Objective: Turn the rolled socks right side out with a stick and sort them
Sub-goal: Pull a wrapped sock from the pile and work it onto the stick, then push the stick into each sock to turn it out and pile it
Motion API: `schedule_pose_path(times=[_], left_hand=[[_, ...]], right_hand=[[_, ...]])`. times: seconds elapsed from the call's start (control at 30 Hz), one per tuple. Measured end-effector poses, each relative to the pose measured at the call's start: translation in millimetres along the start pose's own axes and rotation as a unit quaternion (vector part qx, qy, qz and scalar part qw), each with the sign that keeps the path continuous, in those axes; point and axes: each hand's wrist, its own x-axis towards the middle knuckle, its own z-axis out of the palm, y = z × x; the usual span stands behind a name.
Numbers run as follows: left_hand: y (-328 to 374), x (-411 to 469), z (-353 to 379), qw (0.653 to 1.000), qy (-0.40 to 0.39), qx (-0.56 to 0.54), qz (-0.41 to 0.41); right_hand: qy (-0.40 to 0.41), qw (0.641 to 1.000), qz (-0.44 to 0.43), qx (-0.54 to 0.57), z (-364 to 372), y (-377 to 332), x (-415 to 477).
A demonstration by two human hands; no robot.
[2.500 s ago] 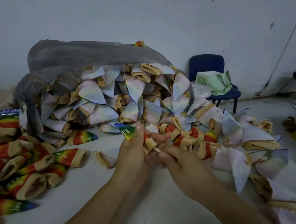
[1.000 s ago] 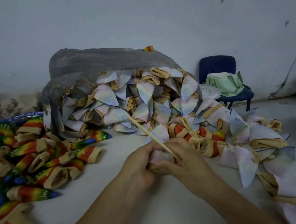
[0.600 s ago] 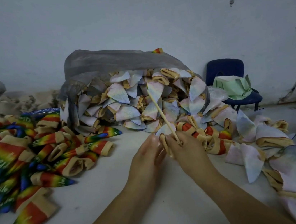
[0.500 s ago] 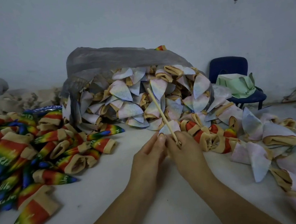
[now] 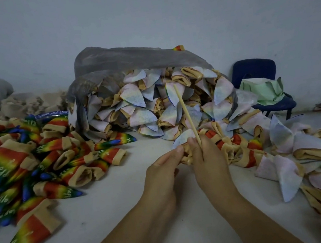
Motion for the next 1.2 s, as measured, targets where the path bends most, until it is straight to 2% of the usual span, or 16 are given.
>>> schedule_pose_path(times=[0.17,0.27,0.33,0.4,0.57,0.7,0.83,1.07,1.2], left_hand=[[9,4,-3,0.994,-0.009,-0.034,-0.103],[18,1,-6,0.967,-0.078,-0.162,-0.181],[20,-2,-7,0.941,-0.109,-0.245,-0.204],[20,-4,-7,0.93,-0.12,-0.284,-0.199],[15,0,-6,0.964,-0.091,-0.22,-0.119],[14,0,-4,0.971,-0.094,-0.192,-0.111],[11,2,-4,0.974,-0.067,-0.184,-0.116],[11,5,-10,0.971,-0.018,-0.231,-0.063],[14,5,-14,0.963,-0.028,-0.265,-0.046]], right_hand=[[0.032,0.999,-0.035,-0.017,-3,0,2],[0.031,0.999,-0.037,-0.01,-8,-2,4],[0.009,1.0,-0.022,0.009,-9,-4,4],[-0.012,0.999,-0.006,0.038,-8,-5,4],[-0.034,0.994,0.03,0.104,-12,-2,1],[-0.017,0.993,0.027,0.116,-12,-4,-1],[-0.012,0.995,0.007,0.1,-9,-8,-3],[0.005,0.997,-0.028,0.068,-6,-10,-9],[-0.034,0.999,-0.039,0.001,1,-5,-12]])
